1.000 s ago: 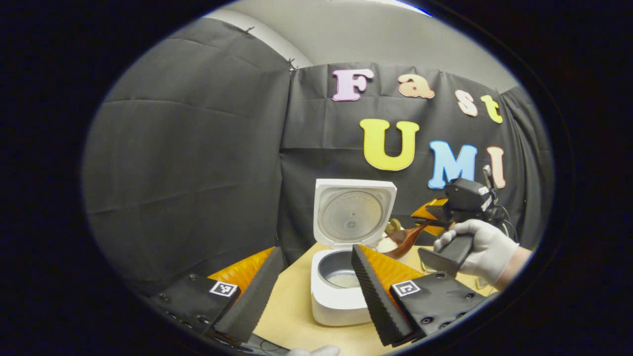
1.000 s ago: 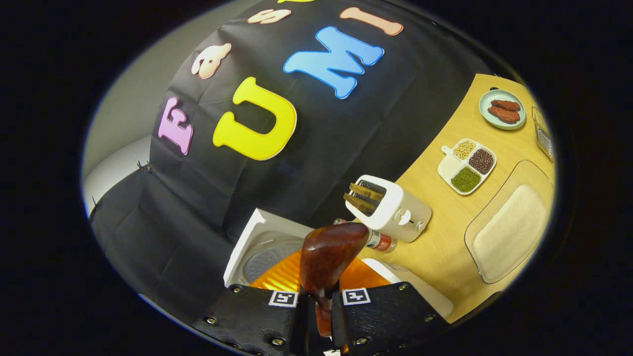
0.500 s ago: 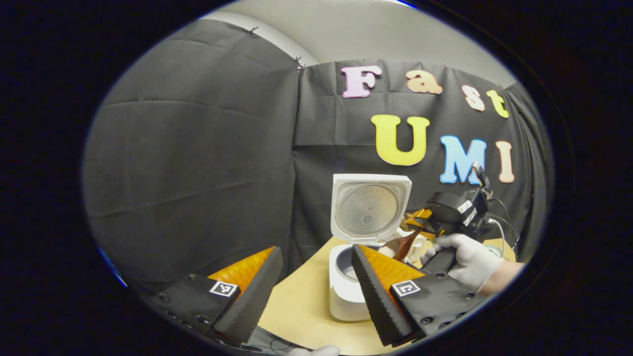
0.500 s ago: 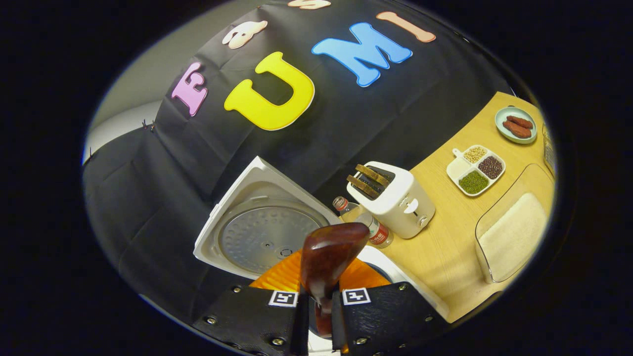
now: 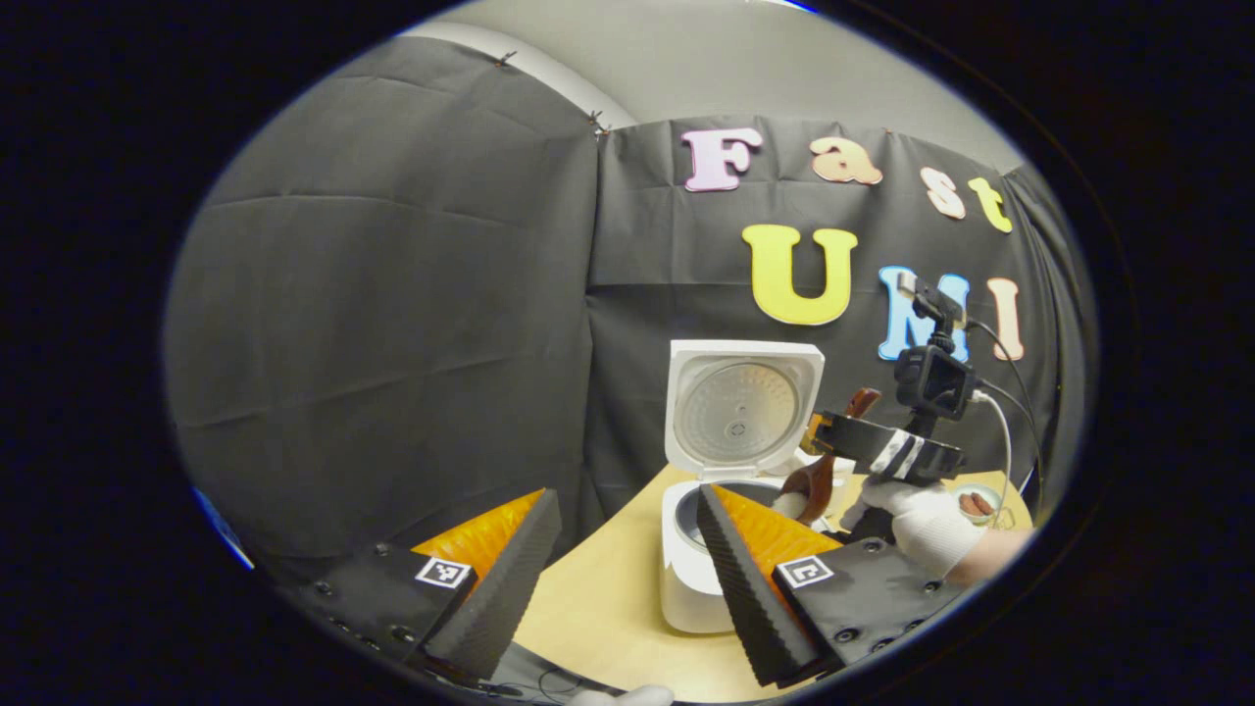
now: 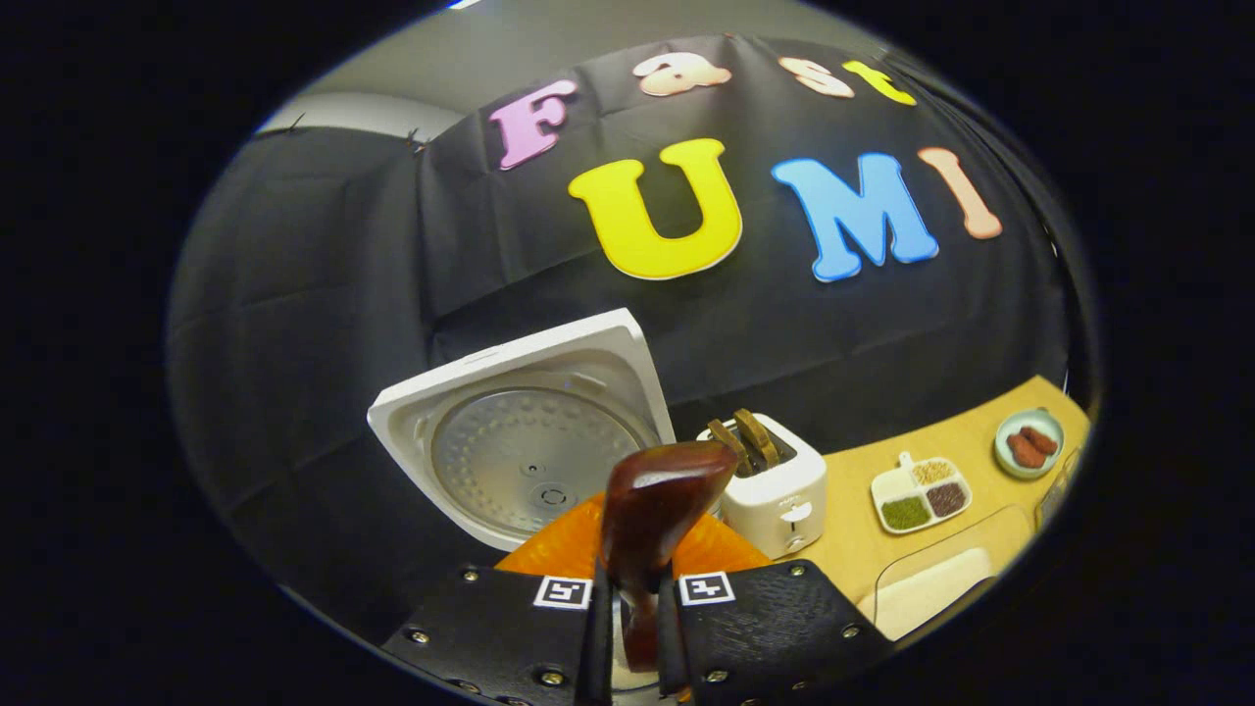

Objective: Close the left gripper, press the button to open the rice cooker; take a wooden spoon from the chopstick holder with the right hand, scoop a spoonful of rice and pour it into the rice cooker, then put the wooden spoon back into the chopstick holder.

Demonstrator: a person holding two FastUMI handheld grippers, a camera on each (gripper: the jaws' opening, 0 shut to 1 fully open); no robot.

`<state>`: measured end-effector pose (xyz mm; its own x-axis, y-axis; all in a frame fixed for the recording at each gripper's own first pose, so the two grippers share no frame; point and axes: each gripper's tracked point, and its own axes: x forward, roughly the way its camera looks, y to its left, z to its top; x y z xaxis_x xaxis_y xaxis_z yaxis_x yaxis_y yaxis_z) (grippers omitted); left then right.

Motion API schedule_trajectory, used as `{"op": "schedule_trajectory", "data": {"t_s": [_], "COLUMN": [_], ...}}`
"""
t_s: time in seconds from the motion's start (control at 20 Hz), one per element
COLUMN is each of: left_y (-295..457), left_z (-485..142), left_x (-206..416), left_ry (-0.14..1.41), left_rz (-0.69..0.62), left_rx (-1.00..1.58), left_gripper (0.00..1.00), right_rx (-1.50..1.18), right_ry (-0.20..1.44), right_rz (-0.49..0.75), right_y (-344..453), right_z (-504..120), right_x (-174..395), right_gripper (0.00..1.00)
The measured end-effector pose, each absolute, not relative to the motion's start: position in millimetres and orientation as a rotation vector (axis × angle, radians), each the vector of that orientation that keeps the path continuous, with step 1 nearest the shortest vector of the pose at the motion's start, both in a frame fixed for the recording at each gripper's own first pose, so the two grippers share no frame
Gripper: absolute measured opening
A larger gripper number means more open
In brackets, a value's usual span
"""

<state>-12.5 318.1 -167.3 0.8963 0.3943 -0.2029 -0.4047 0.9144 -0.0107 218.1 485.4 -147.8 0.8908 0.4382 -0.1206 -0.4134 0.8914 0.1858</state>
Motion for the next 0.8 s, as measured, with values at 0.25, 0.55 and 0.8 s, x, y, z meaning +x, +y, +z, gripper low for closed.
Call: {"op": "schedule_trajectory", "data": {"t_s": [0.25, 0.55, 0.8], "left_y": [317.5, 319.2, 320.7], "left_z": [-166.4, -169.2, -170.9], "left_x": [-11.7, -11.0, -14.3], "left_ry": [0.193, 0.198, 0.199], "left_rz": [0.419, 0.426, 0.430], "left_rx": [-0.042, -0.044, -0.037], "left_gripper": [0.95, 0.95, 0.95], "right_rx": [-0.053, -0.332, -0.388], "right_ry": [0.045, -0.074, -0.065], "right_rz": [0.505, 0.594, 0.590], "right_y": [509.8, 538.2, 533.3], "right_z": [-138.6, -144.3, -155.6], "right_x": [205.2, 186.3, 193.0], "right_gripper": [0.18, 0.18, 0.18]}}
